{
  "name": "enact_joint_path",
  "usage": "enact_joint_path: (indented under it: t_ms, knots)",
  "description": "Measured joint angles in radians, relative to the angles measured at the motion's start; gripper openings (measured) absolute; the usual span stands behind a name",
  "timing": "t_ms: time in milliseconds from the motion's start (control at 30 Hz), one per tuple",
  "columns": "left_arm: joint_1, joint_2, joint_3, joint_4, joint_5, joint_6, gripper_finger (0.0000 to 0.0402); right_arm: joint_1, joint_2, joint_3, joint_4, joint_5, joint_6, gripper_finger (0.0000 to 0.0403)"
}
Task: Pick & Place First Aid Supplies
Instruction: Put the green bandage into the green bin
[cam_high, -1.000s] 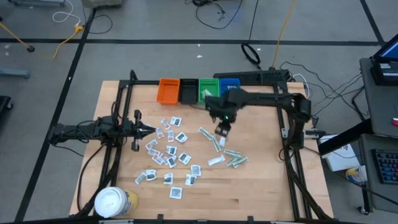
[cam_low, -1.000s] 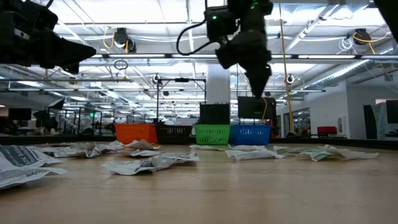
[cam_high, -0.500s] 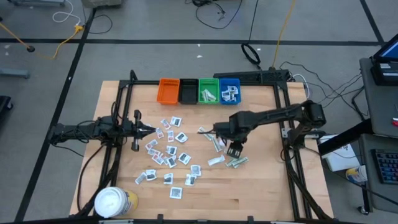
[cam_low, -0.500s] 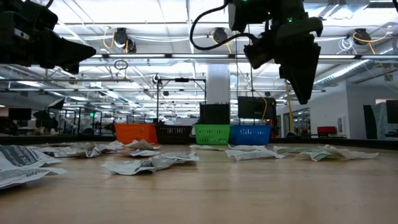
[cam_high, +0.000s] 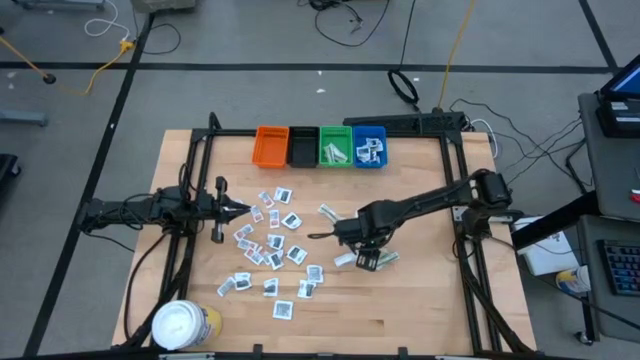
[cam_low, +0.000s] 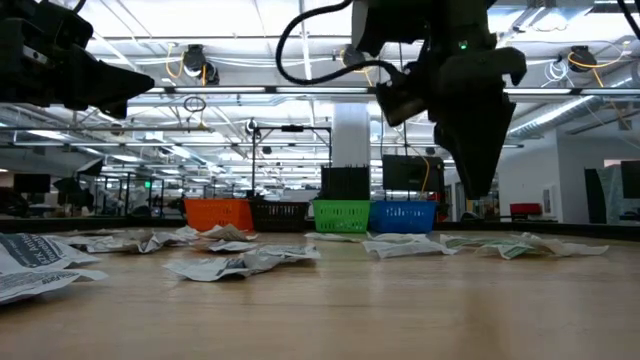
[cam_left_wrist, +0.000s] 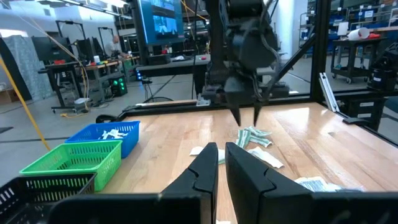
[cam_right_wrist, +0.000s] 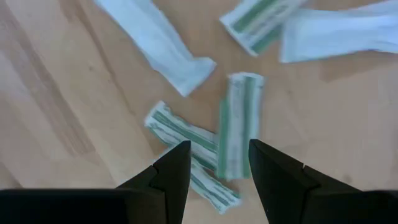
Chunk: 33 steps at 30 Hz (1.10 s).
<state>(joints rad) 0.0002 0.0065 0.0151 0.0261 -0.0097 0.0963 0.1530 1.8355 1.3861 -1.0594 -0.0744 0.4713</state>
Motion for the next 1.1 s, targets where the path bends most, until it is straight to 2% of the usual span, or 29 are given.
enact_joint_path:
  t_ms: [200,367,500,633,833,1100]
  knots:
    - [0.000,0.000,0.000,0.000,0.000,0.000,0.0037,0.007,0.038,-0.058,0.070,0.007,0.018,0.0155]
    - [0.000,0.000,0.000,0.000,0.000,0.000,0.0037,0.006,0.052,-0.120,0.111,0.076,0.015,0.0155]
    - [0.000,0.000,0.000,0.000,0.000,0.000,0.0037,0.005,0.048,-0.151,0.158,0.073,0.009,0.0153]
    - [0.000,0.000,0.000,0.000,0.000,0.000,0.0037,0.005,0.048,-0.155,0.168,0.073,0.008,0.0119]
    - [0.000,0.000,0.000,0.000,0.000,0.000,0.0037,-0.009,0.046,-0.150,0.153,0.069,-0.047,0.0015]
    - [0.000,0.000,0.000,0.000,0.000,0.000,0.0037,-0.061,0.000,-0.024,-0.049,0.074,-0.064,0.0014]
